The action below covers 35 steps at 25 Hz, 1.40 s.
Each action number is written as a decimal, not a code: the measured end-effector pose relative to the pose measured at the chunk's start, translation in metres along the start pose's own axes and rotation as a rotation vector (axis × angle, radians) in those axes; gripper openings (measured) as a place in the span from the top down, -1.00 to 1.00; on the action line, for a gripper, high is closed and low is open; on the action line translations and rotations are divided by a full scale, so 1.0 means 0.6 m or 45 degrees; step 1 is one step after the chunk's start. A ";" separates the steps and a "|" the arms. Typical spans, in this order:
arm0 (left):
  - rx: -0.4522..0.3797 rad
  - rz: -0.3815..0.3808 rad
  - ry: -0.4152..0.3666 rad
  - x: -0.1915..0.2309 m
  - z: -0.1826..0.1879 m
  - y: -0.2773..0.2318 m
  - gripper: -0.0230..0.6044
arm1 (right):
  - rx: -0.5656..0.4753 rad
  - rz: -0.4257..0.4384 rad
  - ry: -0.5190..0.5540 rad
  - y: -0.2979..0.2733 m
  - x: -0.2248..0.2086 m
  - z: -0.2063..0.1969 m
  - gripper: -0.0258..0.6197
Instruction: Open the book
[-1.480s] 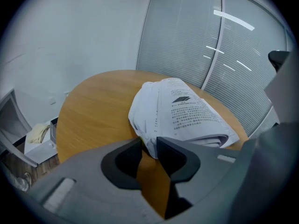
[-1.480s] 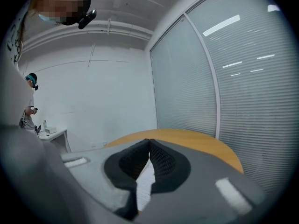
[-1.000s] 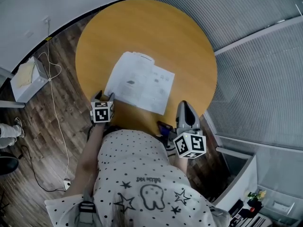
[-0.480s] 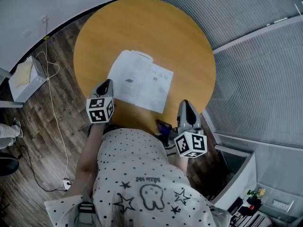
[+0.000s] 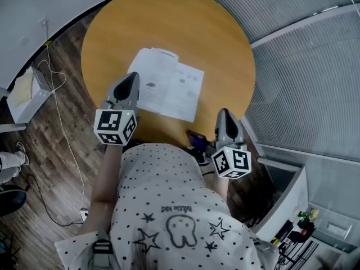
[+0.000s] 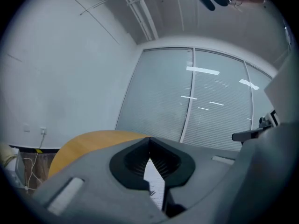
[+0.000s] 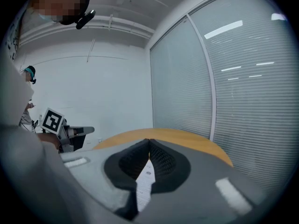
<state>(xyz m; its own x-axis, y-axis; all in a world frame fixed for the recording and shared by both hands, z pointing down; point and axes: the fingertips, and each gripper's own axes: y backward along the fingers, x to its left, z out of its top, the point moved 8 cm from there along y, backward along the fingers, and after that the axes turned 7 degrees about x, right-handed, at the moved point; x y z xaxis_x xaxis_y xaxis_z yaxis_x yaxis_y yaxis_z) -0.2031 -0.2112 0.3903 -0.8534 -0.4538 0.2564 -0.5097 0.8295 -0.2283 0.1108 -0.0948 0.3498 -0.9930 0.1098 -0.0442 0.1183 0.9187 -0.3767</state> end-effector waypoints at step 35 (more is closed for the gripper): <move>-0.075 -0.032 -0.258 -0.070 0.079 0.139 0.90 | -0.044 0.077 0.047 0.028 0.033 0.008 0.91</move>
<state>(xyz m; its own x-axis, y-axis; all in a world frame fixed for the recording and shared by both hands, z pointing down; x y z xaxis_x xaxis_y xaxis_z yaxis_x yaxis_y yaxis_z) -0.2151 -0.1388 0.3160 -0.8482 -0.5256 0.0655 -0.5286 0.8321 -0.1678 0.0933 -0.0787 0.3382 -0.9833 0.1791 -0.0315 0.1790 0.9225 -0.3421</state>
